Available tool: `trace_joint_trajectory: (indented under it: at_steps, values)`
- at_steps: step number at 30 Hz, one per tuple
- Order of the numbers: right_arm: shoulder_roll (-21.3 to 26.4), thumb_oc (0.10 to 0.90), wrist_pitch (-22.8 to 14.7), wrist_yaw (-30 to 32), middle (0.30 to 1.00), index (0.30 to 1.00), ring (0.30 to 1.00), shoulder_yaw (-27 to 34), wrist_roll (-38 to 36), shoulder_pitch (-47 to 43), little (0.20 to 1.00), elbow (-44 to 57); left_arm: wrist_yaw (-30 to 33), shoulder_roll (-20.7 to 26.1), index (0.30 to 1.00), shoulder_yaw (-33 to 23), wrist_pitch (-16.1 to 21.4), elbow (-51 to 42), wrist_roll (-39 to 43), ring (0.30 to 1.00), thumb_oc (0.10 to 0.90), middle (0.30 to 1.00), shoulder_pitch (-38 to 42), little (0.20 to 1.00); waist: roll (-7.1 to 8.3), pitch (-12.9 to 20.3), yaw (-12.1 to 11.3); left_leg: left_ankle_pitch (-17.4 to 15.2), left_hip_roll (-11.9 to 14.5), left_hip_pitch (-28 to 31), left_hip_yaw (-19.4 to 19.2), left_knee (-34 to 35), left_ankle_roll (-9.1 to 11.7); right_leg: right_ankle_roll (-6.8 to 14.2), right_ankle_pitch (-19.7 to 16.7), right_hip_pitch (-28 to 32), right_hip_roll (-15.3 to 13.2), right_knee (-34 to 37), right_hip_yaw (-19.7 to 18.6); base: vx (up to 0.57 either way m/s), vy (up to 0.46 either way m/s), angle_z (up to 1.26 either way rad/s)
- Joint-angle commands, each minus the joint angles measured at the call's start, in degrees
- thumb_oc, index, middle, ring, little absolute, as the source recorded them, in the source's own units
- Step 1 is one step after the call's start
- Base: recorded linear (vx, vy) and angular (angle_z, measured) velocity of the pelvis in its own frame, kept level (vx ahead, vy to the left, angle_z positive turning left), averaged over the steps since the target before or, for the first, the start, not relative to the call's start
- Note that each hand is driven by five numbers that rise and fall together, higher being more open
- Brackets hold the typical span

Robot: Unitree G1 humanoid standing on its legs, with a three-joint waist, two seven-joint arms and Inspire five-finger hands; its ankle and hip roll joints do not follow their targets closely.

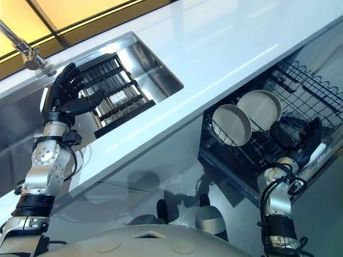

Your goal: Pick up plates and place into dishwasher.

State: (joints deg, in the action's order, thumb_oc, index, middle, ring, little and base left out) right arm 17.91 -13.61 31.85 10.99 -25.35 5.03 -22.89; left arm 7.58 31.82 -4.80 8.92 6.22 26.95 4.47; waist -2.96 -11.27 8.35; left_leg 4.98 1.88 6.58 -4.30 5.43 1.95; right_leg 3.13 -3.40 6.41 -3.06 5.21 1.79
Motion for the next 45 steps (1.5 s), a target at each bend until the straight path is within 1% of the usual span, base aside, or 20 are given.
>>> trace_joint_trajectory:
  at_steps: [1,3,4,5,8,12,17,19,21,23,24,26,29,32,35,38,39,41,42,45]
  values:
    - [2.8,0.8,-7.2,-4.2,0.9,0.9,0.9,1.3,-1.1,-2.9,0.9,0.6,0.4,3.9,0.9,-3.9,4.7,-1.6,-0.3,0.9,0.8,0.9,6.1,0.9,-0.57,3.5,-0.9,-6.6,-3.7,1.5,-2.1,-0.4,-3.5,1.0,6.0,-2.0,3.3,-6.2,0.8,-0.01,-0.074,-0.01]
    - [3.8,0.8,-7.0,-5.1,0.9,0.9,0.9,0.7,-2.3,-3.8,0.9,-3.7,-0.2,4.5,0.9,-3.5,4.6,-0.7,0.3,0.9,0.8,0.9,6.9,0.9,-0.61,3.4,-1.3,-6.5,-3.6,1.4,-1.9,-0.4,-3.3,0.9,5.9,-1.8,3.3,-6.0,1.2,0.0,-0.081,0.01]
    - [4.4,0.8,-6.7,-6.9,0.9,0.9,0.9,0.6,-4.8,-4.4,0.9,-5.9,-0.6,4.8,0.9,-3.3,4.5,-0.1,0.5,0.9,0.8,0.9,7.3,0.9,-0.62,3.4,-1.6,-6.4,-3.5,1.4,-1.8,-0.4,-3.2,0.9,5.8,-1.7,3.3,-5.8,1.5,0.02,-0.099,0.01]
    - [5.0,0.8,-5.4,-7.7,0.9,0.9,0.9,0.6,-6.7,-5.2,0.9,-8.3,-0.9,5.2,0.9,-2.9,4.2,0.2,0.6,0.9,0.8,0.9,7.8,0.9,-0.61,3.5,-2.0,-6.4,-3.5,1.3,-1.5,-0.4,-3.1,0.8,5.8,-1.5,3.3,-5.6,1.7,0.02,-0.109,0.02]
    - [6.5,0.8,-4.6,-9.4,0.9,0.9,0.9,1.0,-11.5,-6.9,0.9,-13.7,-1.6,5.9,0.9,-2.1,3.3,0.7,1.0,0.9,0.8,0.9,8.7,0.9,-0.62,3.3,-2.9,-6.1,-3.3,1.1,-0.8,-0.4,-2.8,0.6,5.8,-1.2,3.3,-5.4,2.5,0.02,-0.116,0.07]
    - [7.4,0.8,-2.9,-10.3,0.9,0.9,0.9,0.5,-14.6,-8.5,0.9,-17.6,-1.9,6.6,0.9,-1.4,2.4,1.0,1.2,0.9,0.8,0.9,9.6,0.9,-0.81,2.9,-3.7,-5.7,-3.1,0.9,0.0,-0.4,-2.5,0.3,5.8,-1.0,3.4,-5.3,3.2,0.02,-0.095,0.18]
    - [9.5,0.8,-1.4,-8.4,0.9,0.9,0.9,0.9,-17.4,-11.3,0.9,-23.8,-2.3,7.8,0.9,-0.8,1.1,1.2,1.8,0.9,0.8,0.9,11.0,0.9,-1.58,1.9,-5.0,-5.0,-2.9,0.2,1.2,-0.4,-2.0,-0.2,6.1,-1.0,3.5,-5.7,3.9,0.01,-0.109,0.06]
    - [10.1,0.8,-2.7,-5.5,0.9,0.9,0.9,1.8,-20.6,-13.0,0.9,-26.1,-2.1,8.3,0.9,-0.2,0.7,0.9,2.3,0.9,0.8,0.9,11.5,0.9,-2.12,1.2,-5.6,-4.5,-2.8,-0.3,1.9,-0.5,-1.7,-0.6,6.3,-1.2,3.6,-6.1,4.2,-0.01,-0.076,0.15]
    - [10.2,0.8,-3.4,-6.1,0.9,0.9,0.9,2.6,-24.3,-14.0,0.9,-27.1,-2.1,8.5,0.9,0.2,0.7,0.9,2.6,0.9,0.8,0.9,11.8,0.9,-2.53,0.6,-6.0,-4.2,-2.7,-0.5,2.3,-0.6,-1.5,-0.9,6.4,-1.3,3.6,-6.4,4.5,-0.01,-0.071,0.18]
    - [9.7,0.8,-4.0,-8.8,0.9,0.9,0.9,2.3,-27.8,-15.1,0.9,-27.4,-2.1,8.6,0.9,0.6,0.4,0.3,3.0,0.9,0.8,0.9,12.2,0.9,-2.85,0.0,-6.6,-3.8,-2.6,-1.0,2.8,-0.8,-1.2,-1.2,6.7,-1.3,3.6,-6.7,5.0,0.0,-0.06,0.16]
    - [9.2,0.8,-4.4,-11.7,0.9,0.9,0.9,1.8,-30.8,-15.6,0.9,-26.6,-2.1,8.5,0.9,0.7,0.3,0.1,3.0,0.9,0.8,0.9,12.3,0.9,-2.97,-0.2,-6.8,-3.7,-2.5,-1.1,3.0,-0.9,-1.1,-1.4,6.8,-1.2,3.6,-6.9,5.3,0.01,-0.053,0.17]
    - [7.8,0.8,-4.8,-21.6,0.9,0.9,0.9,0.9,-37.9,-16.4,0.9,-24.0,-2.2,8.4,0.9,0.8,0.2,0.0,3.2,0.9,0.8,0.9,12.4,0.9,-3.11,-0.5,-7.2,-3.4,-2.4,-1.3,3.3,-1.1,-0.8,-1.8,7.1,-1.0,3.6,-7.1,6.0,0.01,-0.051,0.17]
    - [6.0,0.8,-6.1,-32.3,0.9,0.9,0.9,-2.1,-38.2,-16.6,0.9,-18.9,-2.9,7.7,0.9,0.3,0.8,0.5,3.1,0.9,0.8,0.9,12.1,0.9,-3.01,-0.9,-7.6,-3.1,-2.3,-1.9,3.3,-1.6,-0.4,-2.2,7.1,-0.8,3.5,-7.0,6.9,0.01,-0.045,0.05]
    - [6.1,0.8,-6.0,-38.8,0.9,0.9,0.9,-5.0,-36.2,-18.1,0.9,-14.5,-3.1,7.5,0.9,0.3,1.3,1.8,3.2,0.9,0.8,0.9,12.5,0.9,-2.72,-1.0,-7.8,-3.2,-2.2,-2.4,3.3,-2.2,-0.1,-2.2,6.7,-0.8,3.4,-6.0,7.4,-0.01,-0.042,-0.03]
    - [7.1,0.8,-4.8,-41.6,0.9,0.9,0.9,-7.8,-34.6,-21.1,0.9,-11.0,-3.0,7.5,0.9,0.6,1.6,2.7,3.4,0.9,0.8,0.9,13.1,0.9,-2.31,-1.0,-8.1,-3.2,-2.1,-2.8,3.2,-2.6,0.1,-2.1,6.4,-0.7,3.4,-5.3,7.7,-0.01,-0.035,-0.04]
    - [7.6,0.8,-2.0,-44.8,0.9,0.9,0.9,-12.0,-33.8,-26.1,0.9,-5.5,-3.0,6.9,0.9,1.0,2.3,4.1,3.4,0.9,0.8,0.9,13.6,0.9,-1.71,-1.2,-8.7,-3.1,-1.8,-3.5,3.3,-3.5,0.4,-2.4,6.6,-0.6,3.3,-5.3,8.1,0.0,-0.005,-0.01]
    - [7.3,0.8,-1.0,-46.7,0.9,0.9,0.9,-13.6,-33.4,-27.6,0.9,-3.3,-3.1,6.5,0.9,1.2,2.4,4.3,3.0,0.9,0.8,0.9,13.6,0.9,-1.48,-1.3,-9.0,-3.1,-1.8,-3.6,3.4,-3.8,0.4,-2.5,6.7,-0.5,3.4,-5.3,8.3,0.0,0.0,0.0]
    - [6.7,0.8,0.1,-46.2,0.9,0.9,0.9,-15.8,-33.0,-30.3,0.9,-0.3,-3.0,6.0,0.9,1.8,2.5,4.6,2.5,0.9,0.8,0.9,13.6,0.9,-1.13,-1.2,-9.5,-3.2,-1.7,-3.8,3.4,-4.3,0.5,-2.6,6.8,0.0,3.3,-5.2,8.5,0.05,-0.012,0.04]
    - [5.8,0.8,0.7,-48.1,0.9,0.9,0.9,-17.8,-32.4,-33.3,0.9,1.8,-3.0,5.5,0.9,2.3,2.5,4.9,2.4,0.9,0.8,0.9,13.9,0.9,-0.8,-1.1,-10.1,-3.3,-1.7,-3.8,3.7,-4.7,0.5,-2.8,7.0,0.4,3.4,-5.2,8.8,0.09,-0.005,0.07]
    - [4.4,0.8,-0.4,-49.3,0.9,0.9,0.9,-21.3,-32.9,-39.3,0.9,6.2,-3.5,5.3,0.9,3.3,3.0,7.0,2.8,0.9,0.8,0.9,15.0,0.9,-0.24,-0.7,-11.1,-3.6,-1.7,-3.8,4.1,-5.4,0.6,-3.0,7.3,1.1,3.4,-5.1,9.2,0.07,-0.003,0.07]
